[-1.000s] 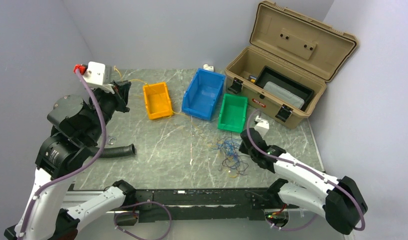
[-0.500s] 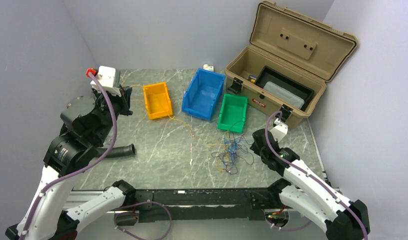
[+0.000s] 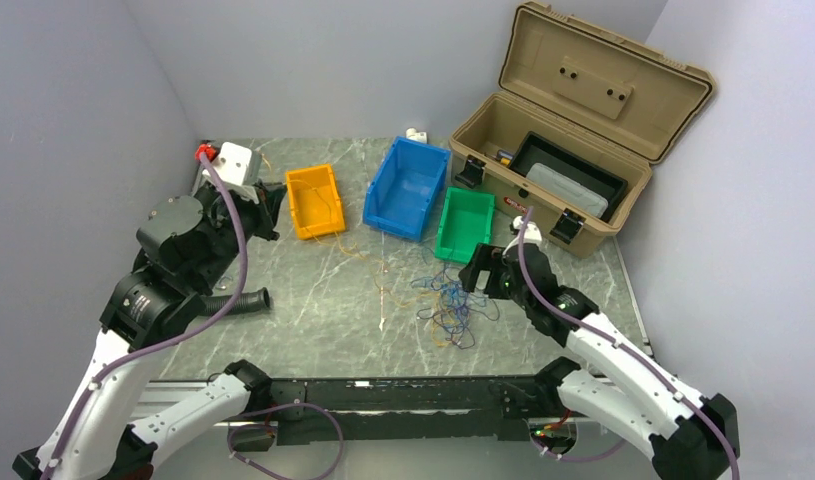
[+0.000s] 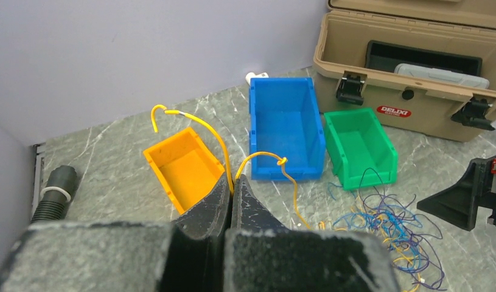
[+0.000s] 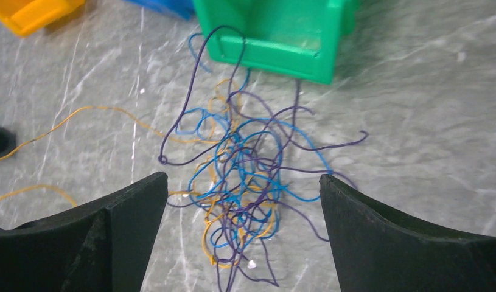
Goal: Untangle the cables
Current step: Untie the cable.
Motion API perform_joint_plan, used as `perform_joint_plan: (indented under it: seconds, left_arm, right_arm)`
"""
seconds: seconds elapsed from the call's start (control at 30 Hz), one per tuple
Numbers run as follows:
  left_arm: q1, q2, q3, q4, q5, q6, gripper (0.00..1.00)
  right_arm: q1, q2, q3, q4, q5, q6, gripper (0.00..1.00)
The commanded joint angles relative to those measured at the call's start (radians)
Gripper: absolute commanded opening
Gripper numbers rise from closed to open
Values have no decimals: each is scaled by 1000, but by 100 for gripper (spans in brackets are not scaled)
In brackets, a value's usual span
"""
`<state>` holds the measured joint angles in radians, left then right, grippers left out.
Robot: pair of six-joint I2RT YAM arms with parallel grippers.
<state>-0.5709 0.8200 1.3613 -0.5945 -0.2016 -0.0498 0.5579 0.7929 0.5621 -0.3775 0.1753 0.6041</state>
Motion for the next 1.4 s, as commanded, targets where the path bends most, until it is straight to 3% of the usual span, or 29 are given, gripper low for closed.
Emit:
perform_joint_plan:
  seconds: [0.0, 0.23, 0.37, 0.6, 0.9, 1.2, 1.37]
  left_arm:
    - [1, -19, -21, 35, 13, -16, 0]
    - [0, -15, -74, 10, -3, -23, 0]
    - [1, -18, -86, 1, -32, -32, 0]
    - [1, 8, -79, -31, -56, -38, 0]
    - [1, 3, -86, -38, -73, -35, 0]
    - [3, -8, -55, -91, -278, -3, 0]
    - [6, -23, -52, -100, -352, 12, 0]
  right_arm:
    - [54, 61, 20, 92, -69, 16, 99]
    - [228, 201, 94, 97, 49, 36, 100]
    - [239, 262, 125, 80, 100, 88, 100]
    - [245, 443, 227, -99, 232, 354, 100]
    - [259, 506, 147, -84, 254, 533, 98]
    - [172, 530, 68, -87, 237, 564, 75]
    - [70, 450, 42, -171, 284, 580, 34]
